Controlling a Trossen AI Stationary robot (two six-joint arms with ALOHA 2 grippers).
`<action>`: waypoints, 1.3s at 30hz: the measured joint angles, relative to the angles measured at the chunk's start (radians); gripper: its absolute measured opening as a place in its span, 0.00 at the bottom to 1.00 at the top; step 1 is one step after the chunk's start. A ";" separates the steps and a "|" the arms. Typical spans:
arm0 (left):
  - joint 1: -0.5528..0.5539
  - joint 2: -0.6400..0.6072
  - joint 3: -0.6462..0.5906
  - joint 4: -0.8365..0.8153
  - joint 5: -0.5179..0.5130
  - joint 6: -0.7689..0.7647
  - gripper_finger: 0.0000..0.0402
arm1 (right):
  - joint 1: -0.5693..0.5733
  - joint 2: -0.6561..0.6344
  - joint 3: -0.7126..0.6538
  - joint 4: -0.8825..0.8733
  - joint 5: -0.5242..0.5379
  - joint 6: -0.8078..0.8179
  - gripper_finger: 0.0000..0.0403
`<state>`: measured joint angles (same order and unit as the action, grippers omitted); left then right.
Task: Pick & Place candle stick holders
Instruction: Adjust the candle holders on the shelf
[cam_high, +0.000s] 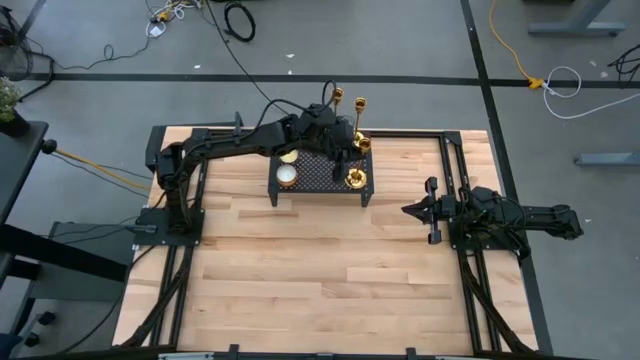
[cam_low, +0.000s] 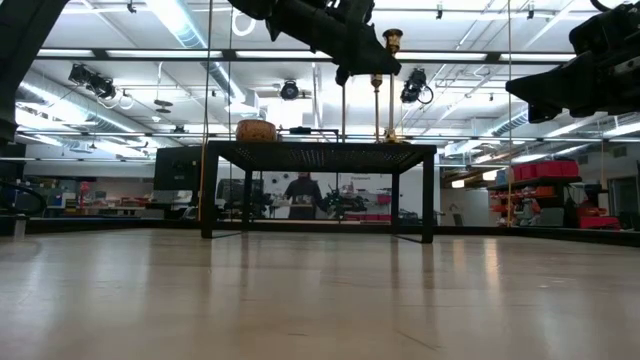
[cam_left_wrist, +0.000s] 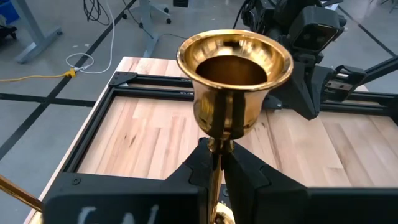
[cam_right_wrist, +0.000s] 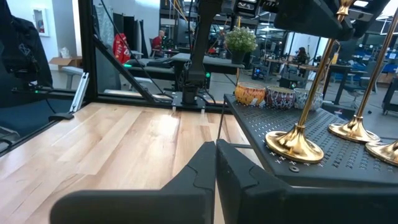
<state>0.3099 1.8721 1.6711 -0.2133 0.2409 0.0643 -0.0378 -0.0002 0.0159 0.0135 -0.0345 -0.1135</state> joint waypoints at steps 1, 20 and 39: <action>0.000 0.000 0.000 0.000 0.000 0.000 0.08 | 0.000 0.000 0.000 0.000 0.000 0.000 0.03; 0.000 0.000 0.000 -0.005 0.000 -0.002 0.14 | 0.000 0.000 0.000 0.000 0.000 0.000 0.03; 0.001 0.000 0.000 0.001 -0.029 -0.053 0.42 | 0.000 0.000 0.000 0.000 0.000 0.000 0.03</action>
<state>0.3111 1.8717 1.6712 -0.2127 0.2116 0.0109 -0.0380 -0.0002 0.0162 0.0133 -0.0343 -0.1135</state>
